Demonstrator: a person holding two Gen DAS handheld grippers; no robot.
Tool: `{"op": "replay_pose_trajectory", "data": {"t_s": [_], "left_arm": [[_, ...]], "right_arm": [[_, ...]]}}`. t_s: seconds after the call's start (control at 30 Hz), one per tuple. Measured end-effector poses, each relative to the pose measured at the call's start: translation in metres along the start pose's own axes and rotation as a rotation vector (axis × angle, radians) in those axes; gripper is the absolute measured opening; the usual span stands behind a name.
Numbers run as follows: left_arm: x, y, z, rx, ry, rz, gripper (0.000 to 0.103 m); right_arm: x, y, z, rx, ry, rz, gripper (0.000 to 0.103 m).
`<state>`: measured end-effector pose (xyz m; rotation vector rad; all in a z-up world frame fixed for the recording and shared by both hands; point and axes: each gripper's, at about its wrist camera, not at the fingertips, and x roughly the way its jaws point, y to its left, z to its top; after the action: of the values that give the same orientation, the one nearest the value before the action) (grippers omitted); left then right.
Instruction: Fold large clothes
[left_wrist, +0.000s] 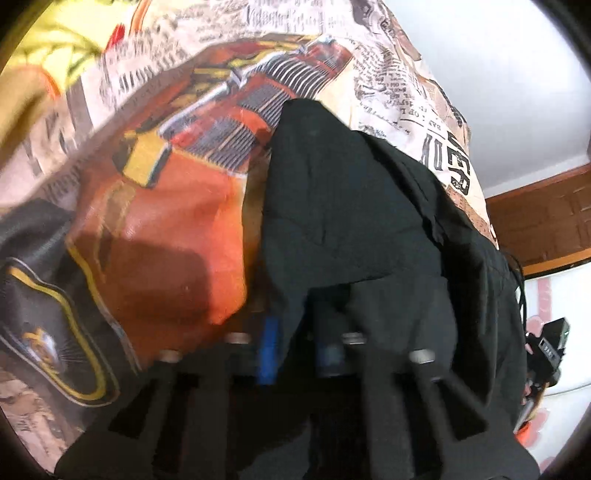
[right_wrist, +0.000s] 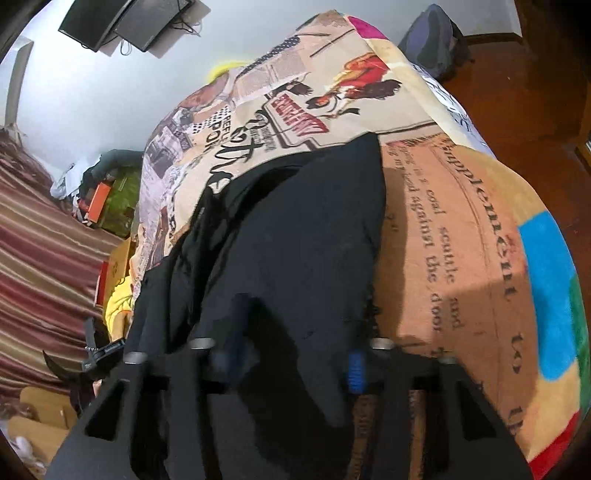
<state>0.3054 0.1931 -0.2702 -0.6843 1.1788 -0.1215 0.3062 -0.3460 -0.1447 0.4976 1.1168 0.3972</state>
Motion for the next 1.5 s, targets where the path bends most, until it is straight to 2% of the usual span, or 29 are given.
{"op": "replay_pose_trajectory", "data": {"t_s": [0.03, 0.13, 0.3, 0.43, 0.67, 0.87, 1.03, 1.1, 1.2, 1.27, 1.3, 1.4, 1.47, 1.5], "left_arm": [[-0.007, -0.009, 0.0, 0.034, -0.023, 0.046, 0.006], [-0.026, -0.028, 0.003, 0.118, -0.079, 0.121, 0.004], [-0.063, -0.061, 0.015, 0.207, -0.181, 0.133, 0.004], [-0.071, -0.071, 0.03, 0.235, -0.221, 0.162, 0.004], [-0.049, -0.054, 0.044, 0.245, -0.201, 0.283, 0.005], [-0.032, -0.041, 0.037, 0.263, -0.161, 0.365, 0.006], [-0.043, -0.041, 0.026, 0.272, -0.163, 0.37, 0.006], [-0.052, -0.046, 0.023, 0.281, -0.178, 0.38, 0.009], [-0.072, -0.056, 0.014, 0.31, -0.214, 0.401, 0.012], [-0.086, -0.064, 0.007, 0.332, -0.24, 0.409, 0.013], [-0.094, -0.067, 0.002, 0.341, -0.255, 0.413, 0.014], [-0.115, -0.075, -0.012, 0.37, -0.298, 0.427, 0.027], [-0.13, -0.08, -0.024, 0.396, -0.332, 0.44, 0.041], [-0.139, -0.082, -0.031, 0.411, -0.349, 0.444, 0.044]], "right_arm": [[-0.001, 0.001, 0.004, 0.001, -0.004, 0.009, 0.01], [-0.014, 0.013, 0.013, -0.026, -0.033, 0.046, 0.008], [-0.023, 0.053, 0.024, -0.174, -0.084, -0.015, 0.007], [-0.011, 0.073, 0.035, -0.248, -0.11, -0.055, 0.007], [0.02, 0.061, 0.053, -0.205, -0.07, -0.108, 0.007], [0.028, 0.048, 0.047, -0.197, -0.036, -0.165, 0.01], [0.014, 0.051, 0.038, -0.192, -0.056, -0.195, 0.011], [0.007, 0.055, 0.034, -0.203, -0.05, -0.228, 0.011], [-0.008, 0.063, 0.026, -0.225, -0.041, -0.258, 0.021], [-0.021, 0.069, 0.019, -0.241, -0.05, -0.267, 0.035], [-0.032, 0.074, 0.013, -0.259, -0.067, -0.272, 0.038], [-0.054, 0.086, -0.001, -0.322, -0.108, -0.298, 0.047], [-0.064, 0.093, -0.01, -0.363, -0.119, -0.312, 0.053], [-0.072, 0.096, -0.017, -0.39, -0.126, -0.313, 0.054]]}}
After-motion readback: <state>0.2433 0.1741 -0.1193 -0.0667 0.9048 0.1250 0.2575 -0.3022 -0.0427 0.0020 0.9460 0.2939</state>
